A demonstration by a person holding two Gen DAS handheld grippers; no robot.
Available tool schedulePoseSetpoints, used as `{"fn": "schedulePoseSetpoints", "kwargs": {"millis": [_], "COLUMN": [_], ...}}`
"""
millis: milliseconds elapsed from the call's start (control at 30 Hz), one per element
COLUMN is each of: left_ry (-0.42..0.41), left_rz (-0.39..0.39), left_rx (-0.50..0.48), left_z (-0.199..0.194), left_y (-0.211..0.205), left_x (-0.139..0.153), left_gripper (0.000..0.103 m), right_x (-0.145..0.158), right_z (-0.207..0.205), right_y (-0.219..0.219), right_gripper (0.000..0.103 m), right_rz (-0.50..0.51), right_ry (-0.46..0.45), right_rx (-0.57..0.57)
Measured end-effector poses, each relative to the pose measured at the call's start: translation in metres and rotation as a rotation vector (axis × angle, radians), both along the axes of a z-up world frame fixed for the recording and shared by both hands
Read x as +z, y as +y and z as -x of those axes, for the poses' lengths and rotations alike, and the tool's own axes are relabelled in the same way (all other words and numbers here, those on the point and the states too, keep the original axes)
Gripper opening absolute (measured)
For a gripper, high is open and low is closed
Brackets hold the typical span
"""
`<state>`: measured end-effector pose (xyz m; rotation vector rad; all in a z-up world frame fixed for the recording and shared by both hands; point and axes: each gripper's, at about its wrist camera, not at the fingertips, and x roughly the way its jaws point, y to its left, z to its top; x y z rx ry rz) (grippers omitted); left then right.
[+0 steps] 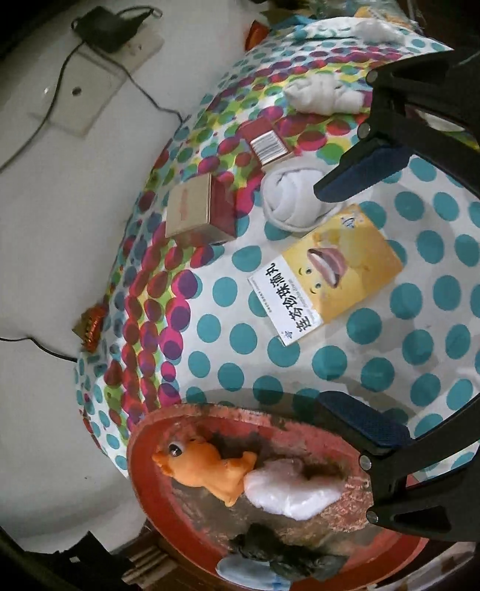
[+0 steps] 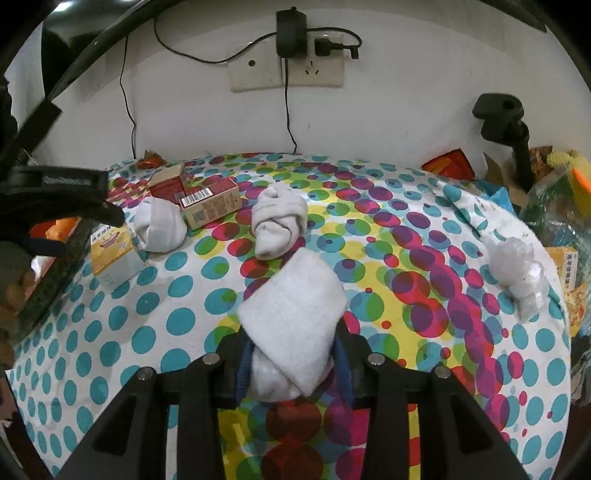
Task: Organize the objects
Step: 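Move the left gripper to the yellow medicine box and grasp it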
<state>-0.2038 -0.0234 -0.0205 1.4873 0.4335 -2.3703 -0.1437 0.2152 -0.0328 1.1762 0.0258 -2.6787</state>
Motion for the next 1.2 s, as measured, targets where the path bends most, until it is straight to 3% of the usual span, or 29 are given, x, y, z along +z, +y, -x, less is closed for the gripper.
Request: {"fn": "schedulePoseSetpoints", "kwargs": {"millis": [100, 200, 567, 767, 933, 1200], "left_ry": [-0.014, -0.016, 0.000, -0.047, -0.010, 0.015], "left_rz": [0.016, 0.000, -0.065, -0.130, -0.143, -0.099], "left_rx": [0.004, 0.034, 0.137, 0.112, 0.016, -0.092], "left_z": [0.007, 0.009, -0.005, -0.008, -0.010, -0.019], "left_y": [0.002, -0.001, -0.001, 0.003, 0.011, 0.010], "left_x": [-0.006, -0.010, -0.018, -0.030, -0.020, -0.014], "left_gripper": [0.101, 0.094, 0.093, 0.088, 0.059, 0.052], "right_x": [-0.001, -0.001, -0.001, -0.002, -0.002, -0.002], "right_z": [0.001, 0.001, 0.001, 0.001, 0.000, 0.001], "right_y": [0.004, 0.004, 0.003, 0.004, 0.004, 0.004], "right_gripper": [0.040, 0.040, 0.040, 0.040, 0.040, 0.040], "right_rz": [0.032, 0.036, 0.032, 0.036, 0.037, 0.034], "right_ry": [-0.012, -0.013, -0.017, -0.018, -0.020, -0.022], "right_rx": [-0.001, 0.001, 0.000, -0.001, -0.002, -0.002]}}
